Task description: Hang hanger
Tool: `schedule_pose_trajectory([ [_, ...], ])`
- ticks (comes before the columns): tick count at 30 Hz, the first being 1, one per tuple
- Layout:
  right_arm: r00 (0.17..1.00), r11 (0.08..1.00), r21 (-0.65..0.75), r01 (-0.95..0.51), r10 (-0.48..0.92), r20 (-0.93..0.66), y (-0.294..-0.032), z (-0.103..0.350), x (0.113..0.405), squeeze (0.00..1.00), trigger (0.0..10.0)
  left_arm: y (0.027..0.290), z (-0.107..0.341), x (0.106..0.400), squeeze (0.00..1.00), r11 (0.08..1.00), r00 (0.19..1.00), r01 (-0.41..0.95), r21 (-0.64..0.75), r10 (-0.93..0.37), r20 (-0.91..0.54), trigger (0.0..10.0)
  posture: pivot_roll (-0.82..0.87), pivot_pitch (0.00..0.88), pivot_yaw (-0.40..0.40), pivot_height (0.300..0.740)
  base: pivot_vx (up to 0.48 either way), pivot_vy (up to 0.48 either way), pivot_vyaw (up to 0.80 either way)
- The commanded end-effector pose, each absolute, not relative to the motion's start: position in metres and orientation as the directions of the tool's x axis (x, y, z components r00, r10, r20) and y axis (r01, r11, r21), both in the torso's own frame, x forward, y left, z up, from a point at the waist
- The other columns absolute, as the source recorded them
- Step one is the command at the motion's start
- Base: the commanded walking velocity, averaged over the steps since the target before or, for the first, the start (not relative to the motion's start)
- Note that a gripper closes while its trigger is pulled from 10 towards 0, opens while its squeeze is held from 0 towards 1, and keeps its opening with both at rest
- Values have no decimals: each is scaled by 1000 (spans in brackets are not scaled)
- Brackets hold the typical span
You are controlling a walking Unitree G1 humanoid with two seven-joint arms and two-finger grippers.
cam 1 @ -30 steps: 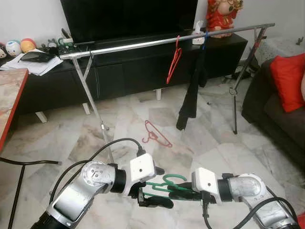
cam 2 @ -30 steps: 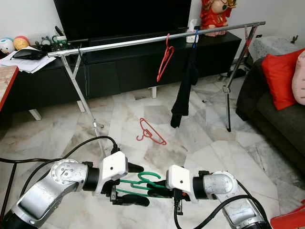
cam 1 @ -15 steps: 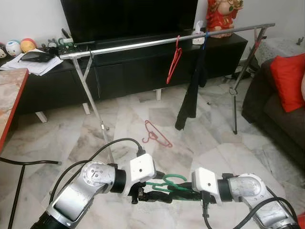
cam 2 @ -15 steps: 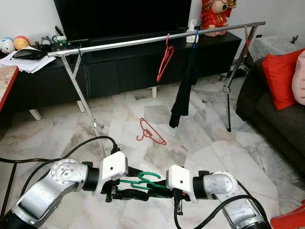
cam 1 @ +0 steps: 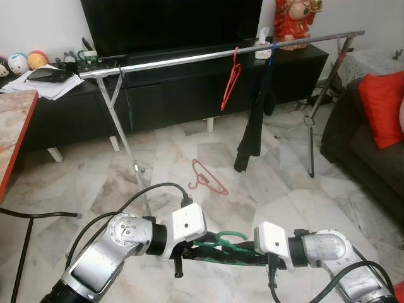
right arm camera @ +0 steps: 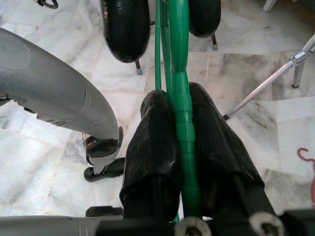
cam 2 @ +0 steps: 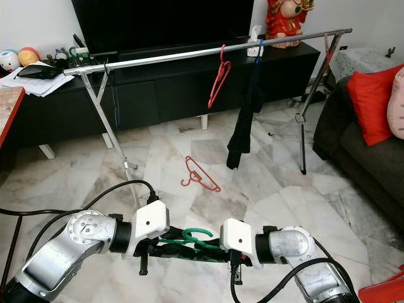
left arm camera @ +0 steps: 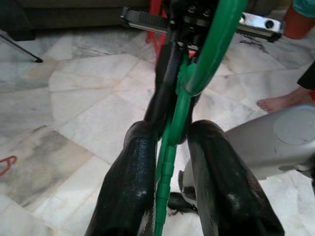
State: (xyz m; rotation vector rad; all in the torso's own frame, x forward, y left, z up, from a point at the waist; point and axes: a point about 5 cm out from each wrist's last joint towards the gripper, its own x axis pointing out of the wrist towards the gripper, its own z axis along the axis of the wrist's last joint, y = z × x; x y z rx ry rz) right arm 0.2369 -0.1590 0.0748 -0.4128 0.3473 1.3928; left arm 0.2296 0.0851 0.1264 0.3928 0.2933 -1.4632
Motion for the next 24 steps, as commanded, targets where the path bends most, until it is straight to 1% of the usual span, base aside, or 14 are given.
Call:
schedule_pose_trajectory([
  [1, 173, 133, -121, -984, 883, -436, -156, 87, 244, 0, 10000, 84, 120, 227, 0, 31, 54, 998, 59, -886, -460, 10000, -60, 0, -21, 740, 0, 0, 0],
  [2, 172, 132, -120, -984, 884, -435, -156, 87, 244, 0, 10000, 84, 120, 227, 0, 31, 55, 998, 59, -887, -458, 10000, -60, 0, -21, 740, 0, 0, 0],
  [3, 172, 132, -120, -984, 884, -435, -156, 87, 244, 0, 10000, 83, 121, 227, 0, 32, 56, 998, 59, -888, -456, 9490, -59, 0, -22, 740, 0, 0, 0],
  [4, 172, 132, -120, -984, 884, -434, -156, 87, 244, 0, 10000, 83, 121, 227, 0, 33, 56, 998, 59, -889, -455, 9490, -59, 0, -22, 740, 0, 0, 0],
  [5, 173, 133, -120, -984, 884, -434, -156, 87, 244, 0, 10000, 83, 121, 227, 0, 33, 56, 998, 60, -889, -454, 4235, -59, 0, -21, 740, 0, 0, 0],
  [7, 172, 133, -119, -984, 884, -434, -156, 87, 244, 0, 10000, 83, 122, 227, 0, 34, 56, 998, 58, -892, -448, 0, -59, 0, -21, 740, 0, 0, 0],
  [16, 178, 142, -115, -983, 887, -426, -155, 87, 245, 0, 10000, 83, 123, 230, 0, 48, 74, 996, 70, -893, -444, 0, -59, 0, -22, 740, 0, 0, 0],
  [24, 183, 148, -113, -982, 886, -427, -155, 86, 245, 0, 10000, 82, 123, 229, 0, 44, 69, 997, 66, -895, -442, 0, -59, 0, -25, 740, 0, 0, 0],
])
